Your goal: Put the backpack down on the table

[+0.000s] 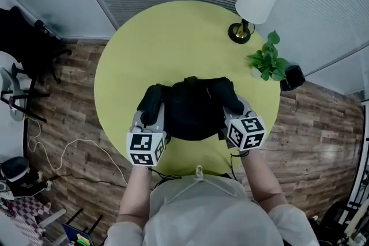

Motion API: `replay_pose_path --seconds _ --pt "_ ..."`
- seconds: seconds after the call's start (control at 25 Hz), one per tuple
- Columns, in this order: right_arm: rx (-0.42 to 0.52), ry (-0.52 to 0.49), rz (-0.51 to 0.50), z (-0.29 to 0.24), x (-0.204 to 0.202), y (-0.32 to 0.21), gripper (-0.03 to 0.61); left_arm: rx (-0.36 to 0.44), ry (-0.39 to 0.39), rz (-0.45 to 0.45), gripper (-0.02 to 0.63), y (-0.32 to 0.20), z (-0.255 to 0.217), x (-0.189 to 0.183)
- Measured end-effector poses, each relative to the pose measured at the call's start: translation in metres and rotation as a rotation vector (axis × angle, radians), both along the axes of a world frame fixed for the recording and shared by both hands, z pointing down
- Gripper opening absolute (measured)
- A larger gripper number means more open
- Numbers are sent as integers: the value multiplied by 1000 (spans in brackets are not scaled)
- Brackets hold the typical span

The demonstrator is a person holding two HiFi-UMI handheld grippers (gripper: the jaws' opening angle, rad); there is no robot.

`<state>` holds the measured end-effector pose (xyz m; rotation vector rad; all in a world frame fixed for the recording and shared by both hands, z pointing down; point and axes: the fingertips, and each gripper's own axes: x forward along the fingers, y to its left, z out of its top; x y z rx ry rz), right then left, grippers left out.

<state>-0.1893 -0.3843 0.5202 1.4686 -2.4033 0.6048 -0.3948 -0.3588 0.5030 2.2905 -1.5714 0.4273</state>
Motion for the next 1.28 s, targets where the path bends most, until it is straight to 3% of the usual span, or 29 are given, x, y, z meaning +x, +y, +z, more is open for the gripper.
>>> replay_pose_path --seconds 0.32,0.56,0.68,0.76,0.84,1.0,1.12,1.28 --pt "-33 8 12 10 4 0 35 -14 12 -12 38 -1 7 0" --pt "-57 70 45 22 7 0 46 -38 10 -41 47 -1 17 2" --pt "-53 119 47 28 9 0 67 -43 49 -47 58 -1 23 3" --pt "-44 143 37 30 8 1 136 -27 71 -53 107 1 25 3" --pt "-26 146 29 29 8 2 226 4 57 -65 198 2 27 3" --pt "2 169 25 26 11 5 306 14 71 -107 392 5 31 4" --pt "20 172 40 23 14 7 387 -5 94 -138 434 12 35 1" --pt "41 169 41 18 14 14 436 -23 88 -172 445 23 40 -4"
